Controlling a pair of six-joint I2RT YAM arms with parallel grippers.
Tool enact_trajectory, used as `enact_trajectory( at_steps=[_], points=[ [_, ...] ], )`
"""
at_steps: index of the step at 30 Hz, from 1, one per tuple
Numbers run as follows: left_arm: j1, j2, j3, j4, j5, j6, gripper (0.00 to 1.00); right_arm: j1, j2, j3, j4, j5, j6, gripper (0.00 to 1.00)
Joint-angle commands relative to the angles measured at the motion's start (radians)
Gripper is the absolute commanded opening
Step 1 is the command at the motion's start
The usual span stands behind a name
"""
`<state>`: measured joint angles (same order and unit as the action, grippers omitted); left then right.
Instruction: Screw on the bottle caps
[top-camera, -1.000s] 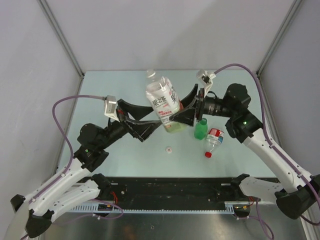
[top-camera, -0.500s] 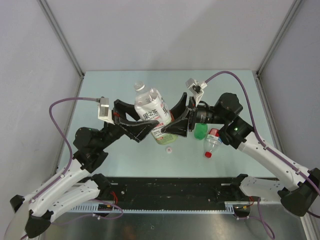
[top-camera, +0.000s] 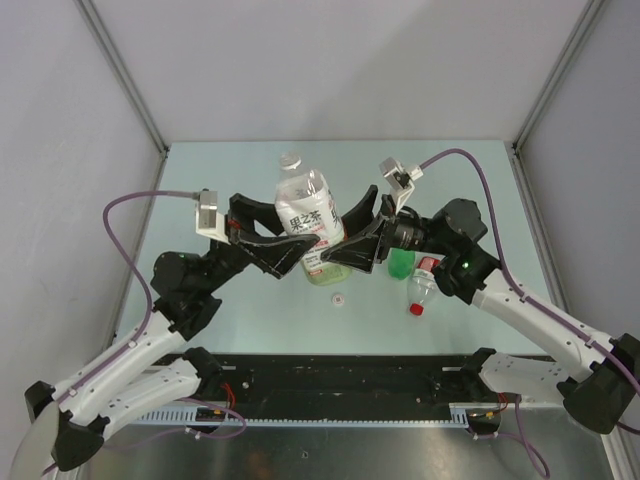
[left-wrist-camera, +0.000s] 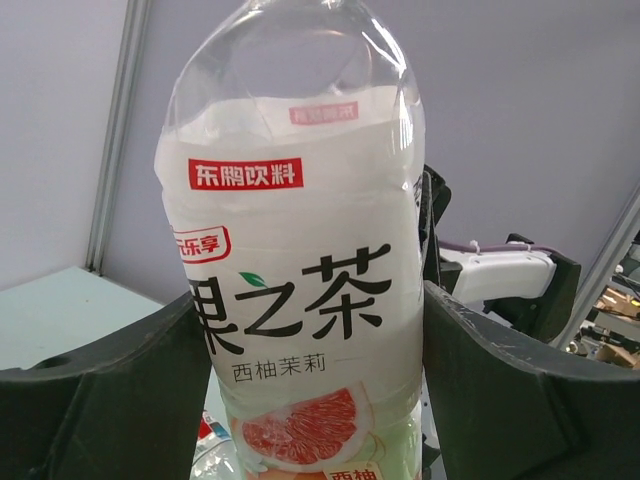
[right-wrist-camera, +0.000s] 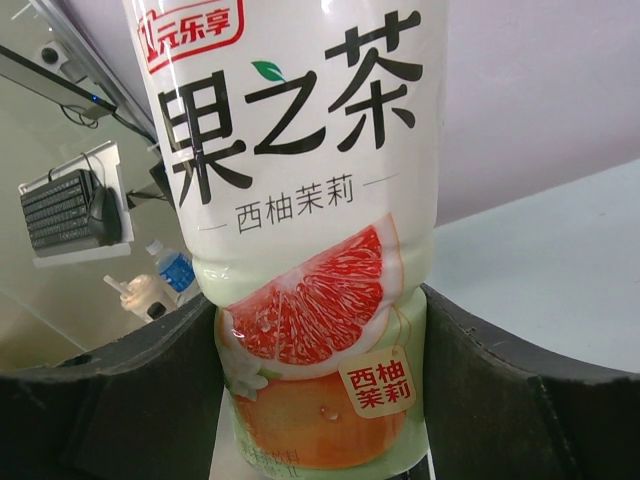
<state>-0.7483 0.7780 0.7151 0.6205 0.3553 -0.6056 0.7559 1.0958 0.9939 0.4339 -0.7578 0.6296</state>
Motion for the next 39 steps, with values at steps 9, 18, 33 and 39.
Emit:
enact_trajectory(
  at_steps=[9,18,33,39],
  points=[
    [-0.033,0.067,0.022,0.016,0.15,-0.04,0.44,0.041,0.034,-0.014,0.1,0.084,-0.042,0.55],
    [-0.033,-0.063,-0.058,-0.053,-0.005,0.101,0.19,0.042,-0.072,-0.015,-0.23,0.244,-0.216,0.92],
    [-0.033,-0.129,-0.123,-0.563,-0.612,0.33,0.04,0.103,-0.147,-0.013,-0.786,0.81,-0.258,0.94],
    [-0.033,-0.171,-0.205,-0.569,-0.835,0.334,0.02,0.272,0.047,-0.014,-0.874,1.076,-0.258,0.93]
  ],
)
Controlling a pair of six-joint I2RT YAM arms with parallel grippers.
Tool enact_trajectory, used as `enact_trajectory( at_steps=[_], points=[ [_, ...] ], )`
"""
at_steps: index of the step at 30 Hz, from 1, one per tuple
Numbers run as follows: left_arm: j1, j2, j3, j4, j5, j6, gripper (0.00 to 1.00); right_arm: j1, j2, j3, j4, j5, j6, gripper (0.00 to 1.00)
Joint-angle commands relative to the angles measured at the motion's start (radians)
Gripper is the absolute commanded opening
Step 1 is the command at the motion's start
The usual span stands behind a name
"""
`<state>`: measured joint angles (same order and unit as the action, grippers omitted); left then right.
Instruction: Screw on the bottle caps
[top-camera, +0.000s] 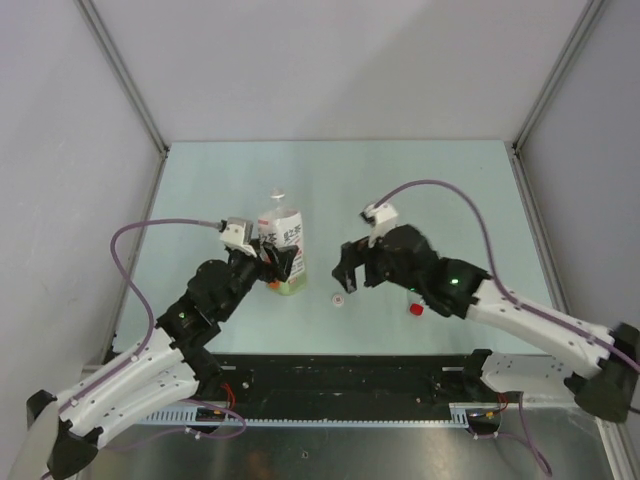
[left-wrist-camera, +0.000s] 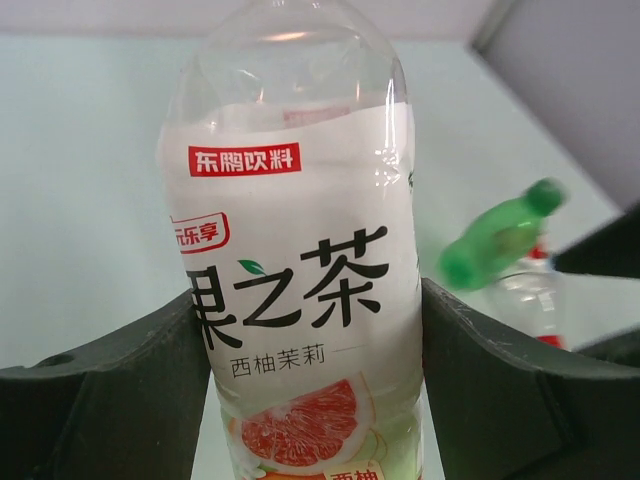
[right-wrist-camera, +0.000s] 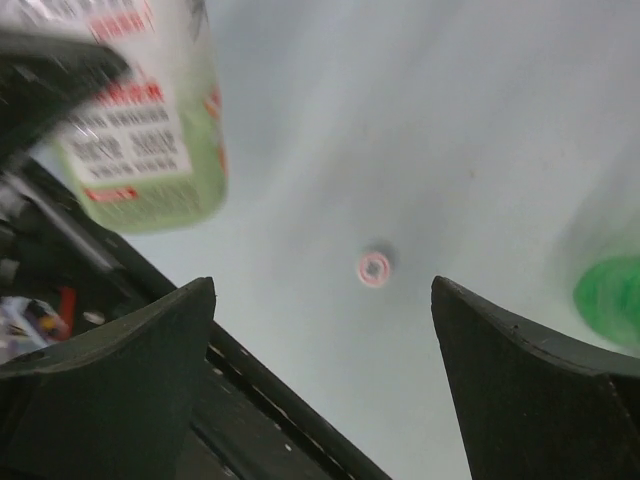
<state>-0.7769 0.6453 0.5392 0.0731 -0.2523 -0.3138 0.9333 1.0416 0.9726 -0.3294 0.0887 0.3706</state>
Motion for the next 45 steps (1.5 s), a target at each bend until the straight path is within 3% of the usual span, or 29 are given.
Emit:
enact_trajectory(
  at_steps=[1,10,15,21,31,38,45],
  points=[
    [-0.004,-0.049,-0.036,-0.023,-0.25,0.05,0.03,0.121,0.137,0.007,-0.108,0.26,0.001,0.93],
    [-0.004,-0.08,-0.053,-0.059,-0.326,0.031,0.02,0.171,0.493,0.008,0.086,0.244,0.017,0.82],
    [-0.004,-0.104,-0.06,-0.064,-0.323,0.038,0.02,0.125,0.592,0.008,0.108,0.198,0.071,0.71],
    [-0.004,-0.09,-0.056,-0.064,-0.325,0.054,0.0,0.117,0.665,0.009,0.107,0.23,0.064,0.65],
    [-0.005,-0.07,-0.054,-0.064,-0.313,0.065,0.0,0.123,0.717,0.009,0.1,0.255,0.086,0.52],
    [-0.005,-0.067,-0.056,-0.065,-0.294,0.079,0.0,0.127,0.711,0.009,0.09,0.264,0.087,0.35],
    [-0.004,-0.06,-0.05,-0.007,-0.103,0.208,0.0,0.121,0.592,0.018,0.025,0.274,0.044,0.18]
  ],
)
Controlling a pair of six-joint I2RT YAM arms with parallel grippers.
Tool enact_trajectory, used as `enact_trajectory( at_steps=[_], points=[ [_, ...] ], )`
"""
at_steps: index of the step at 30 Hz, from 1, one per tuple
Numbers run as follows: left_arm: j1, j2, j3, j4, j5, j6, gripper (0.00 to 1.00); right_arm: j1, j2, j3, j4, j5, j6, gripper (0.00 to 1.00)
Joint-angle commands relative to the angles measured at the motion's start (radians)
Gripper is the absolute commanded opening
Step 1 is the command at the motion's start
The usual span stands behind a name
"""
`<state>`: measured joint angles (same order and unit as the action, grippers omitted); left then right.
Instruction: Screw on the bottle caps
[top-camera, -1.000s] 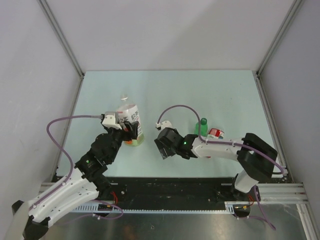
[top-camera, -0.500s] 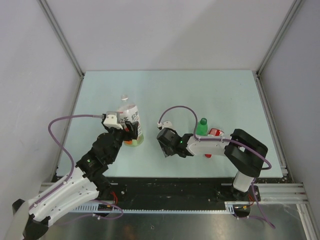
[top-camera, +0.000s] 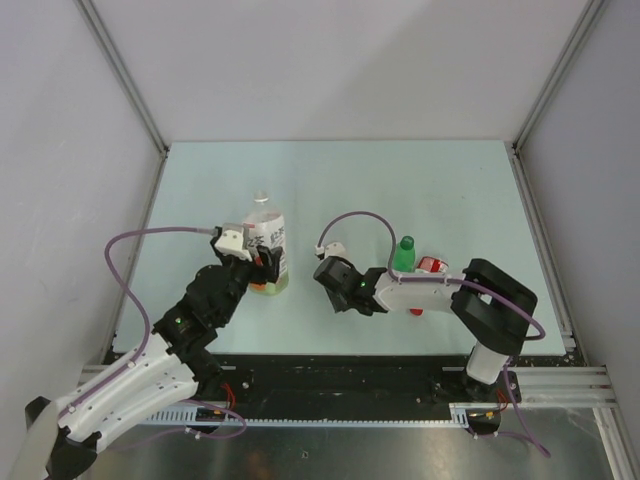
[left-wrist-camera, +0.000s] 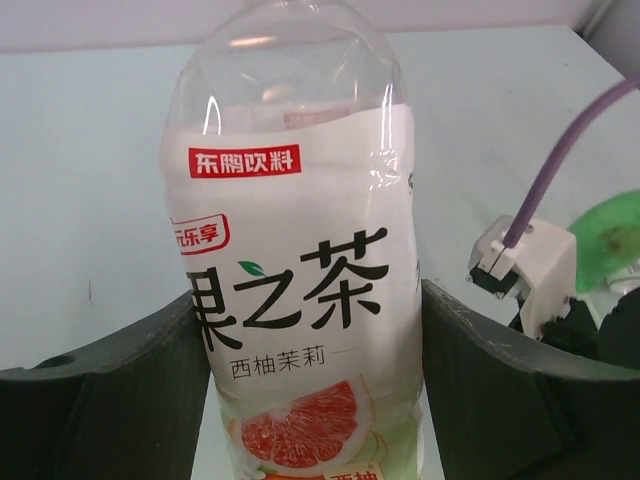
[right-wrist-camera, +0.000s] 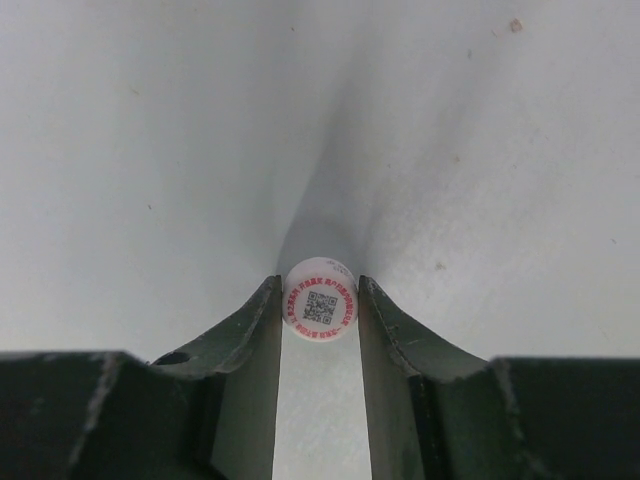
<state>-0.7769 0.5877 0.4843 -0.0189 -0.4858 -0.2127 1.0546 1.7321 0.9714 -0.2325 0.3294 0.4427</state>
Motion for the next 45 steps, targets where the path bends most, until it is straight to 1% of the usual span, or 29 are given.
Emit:
enact_trajectory(
  at_steps=[1,2,3,5,9,13,16,19,22,25,30,38,42,45],
  points=[
    [-0.005,-0.003,0.005,0.102,0.186,0.139,0.0,-0.004,-0.147,0.019,-0.087,0.036,-0.046,0.17],
    [-0.004,-0.003,0.003,0.115,0.264,0.175,0.0,-0.013,-0.203,0.019,-0.102,0.03,-0.063,0.17],
    [-0.004,-0.003,0.001,0.126,0.371,0.22,0.0,-0.035,-0.259,0.019,-0.118,0.011,-0.08,0.16],
    [-0.004,-0.002,0.0,0.138,0.554,0.294,0.0,-0.093,-0.379,0.019,-0.152,-0.064,-0.106,0.15],
    [-0.004,0.014,0.01,0.134,0.851,0.416,0.0,-0.264,-0.604,0.019,-0.182,-0.399,-0.183,0.12],
    [-0.005,0.098,0.041,0.083,1.039,0.506,0.0,-0.407,-0.782,0.019,-0.154,-0.712,-0.214,0.11],
    [-0.006,0.183,0.072,0.061,1.143,0.526,0.0,-0.471,-0.866,0.019,-0.132,-0.875,-0.237,0.1],
    [-0.008,0.252,0.117,0.052,1.258,0.529,0.0,-0.518,-0.908,0.022,-0.121,-1.035,-0.269,0.11],
    [-0.009,0.272,0.135,0.05,1.288,0.533,0.0,-0.549,-0.923,0.026,-0.105,-1.167,-0.271,0.1],
    [-0.012,0.263,0.137,0.051,1.283,0.531,0.0,-0.556,-0.931,0.028,-0.122,-1.223,-0.3,0.1],
    [-0.018,0.247,0.129,0.051,1.278,0.521,0.01,-0.557,-0.926,0.028,-0.148,-1.267,-0.341,0.1],
    [-0.033,0.265,0.143,0.051,1.234,0.504,0.01,-0.555,-0.918,0.029,-0.211,-1.34,-0.404,0.09],
    [-0.035,0.261,0.147,0.051,1.242,0.496,0.01,-0.545,-0.912,0.028,-0.259,-1.305,-0.43,0.09],
    [-0.038,0.265,0.152,0.051,1.24,0.491,0.02,-0.535,-0.903,0.028,-0.262,-1.285,-0.432,0.09]
  ],
)
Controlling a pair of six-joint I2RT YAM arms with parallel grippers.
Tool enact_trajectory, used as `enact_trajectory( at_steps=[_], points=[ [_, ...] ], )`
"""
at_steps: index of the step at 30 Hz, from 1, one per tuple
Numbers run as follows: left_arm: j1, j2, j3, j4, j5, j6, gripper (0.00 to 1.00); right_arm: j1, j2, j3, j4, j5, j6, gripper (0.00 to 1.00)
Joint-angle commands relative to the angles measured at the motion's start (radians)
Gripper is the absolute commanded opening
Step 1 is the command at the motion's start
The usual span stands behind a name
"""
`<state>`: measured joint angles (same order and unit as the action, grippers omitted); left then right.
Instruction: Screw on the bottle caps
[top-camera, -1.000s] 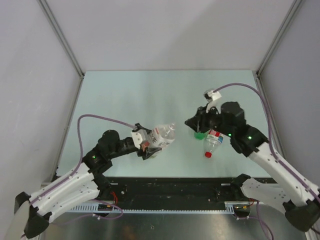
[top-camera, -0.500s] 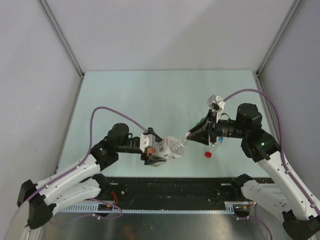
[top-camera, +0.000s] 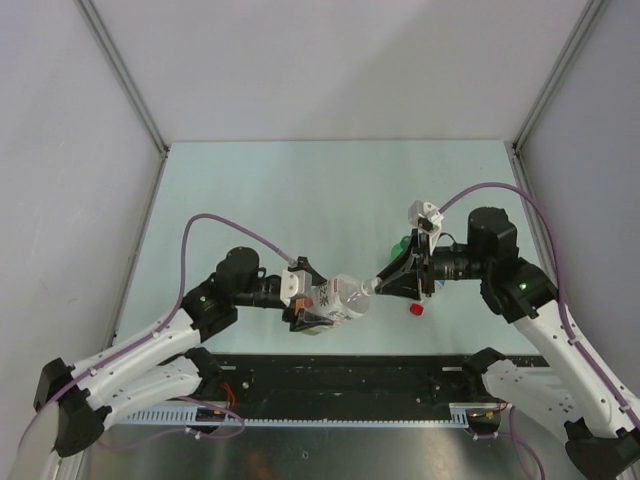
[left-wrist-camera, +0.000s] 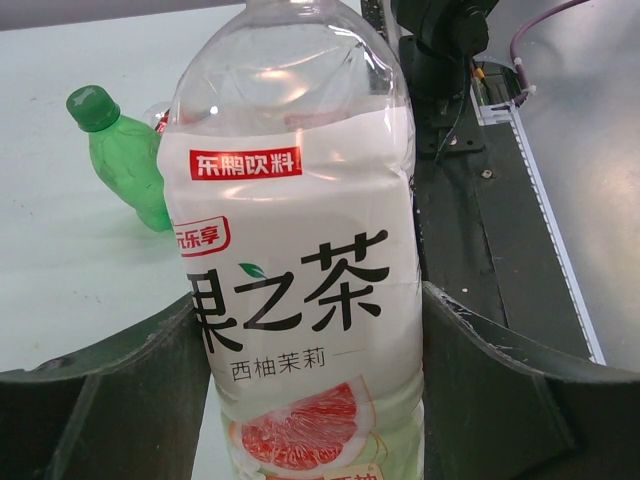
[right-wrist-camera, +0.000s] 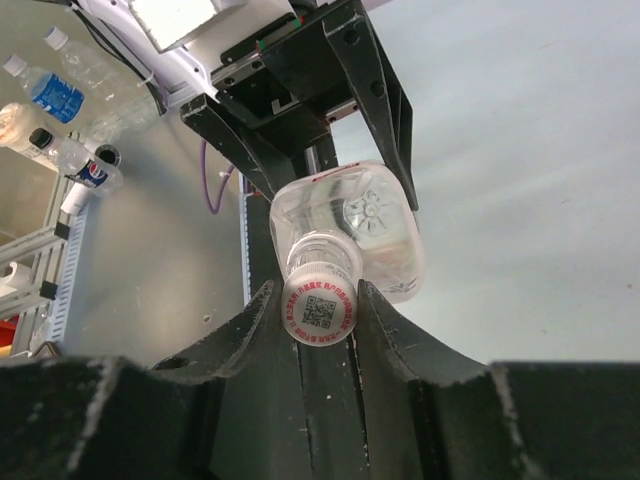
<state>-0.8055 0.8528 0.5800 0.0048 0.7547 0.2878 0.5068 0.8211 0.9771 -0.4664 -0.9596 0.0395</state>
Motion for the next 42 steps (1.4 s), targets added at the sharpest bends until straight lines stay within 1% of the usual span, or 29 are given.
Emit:
enact_trajectory(
  at_steps=[1,8,11,14,22,28,31,34,39,42],
  points=[
    [-0.01,0.004,0.06,0.027,0.0,-0.013,0.02,0.019,0.012,0.023,-0.019,0.005,-0.025,0.09],
    [-0.018,0.037,0.078,0.027,0.017,-0.028,0.02,0.071,0.017,0.023,0.022,0.088,0.001,0.09],
    [-0.022,0.039,0.084,0.033,-0.003,-0.044,0.02,0.089,0.016,0.022,0.017,0.089,-0.001,0.08],
    [-0.024,0.036,0.089,0.045,0.002,-0.049,0.01,0.113,0.02,0.023,-0.018,0.097,-0.03,0.08],
    [-0.024,0.022,0.107,0.047,0.055,-0.02,0.0,0.214,0.026,0.023,-0.134,0.137,-0.2,0.06],
    [-0.026,0.021,0.106,0.047,0.075,-0.012,0.0,0.263,0.026,0.023,-0.186,0.19,-0.258,0.05],
    [-0.025,0.019,0.11,0.047,0.071,-0.014,0.0,0.279,0.035,0.024,-0.183,0.224,-0.249,0.05],
    [-0.025,0.022,0.116,0.047,0.039,-0.011,0.0,0.281,0.058,0.024,-0.165,0.244,-0.207,0.05],
    [-0.026,0.035,0.131,0.047,-0.038,-0.008,0.0,0.282,0.1,0.022,-0.131,0.368,-0.094,0.04],
    [-0.028,0.044,0.144,0.047,-0.074,-0.005,0.0,0.281,0.117,0.022,-0.094,0.399,-0.004,0.02]
  ],
)
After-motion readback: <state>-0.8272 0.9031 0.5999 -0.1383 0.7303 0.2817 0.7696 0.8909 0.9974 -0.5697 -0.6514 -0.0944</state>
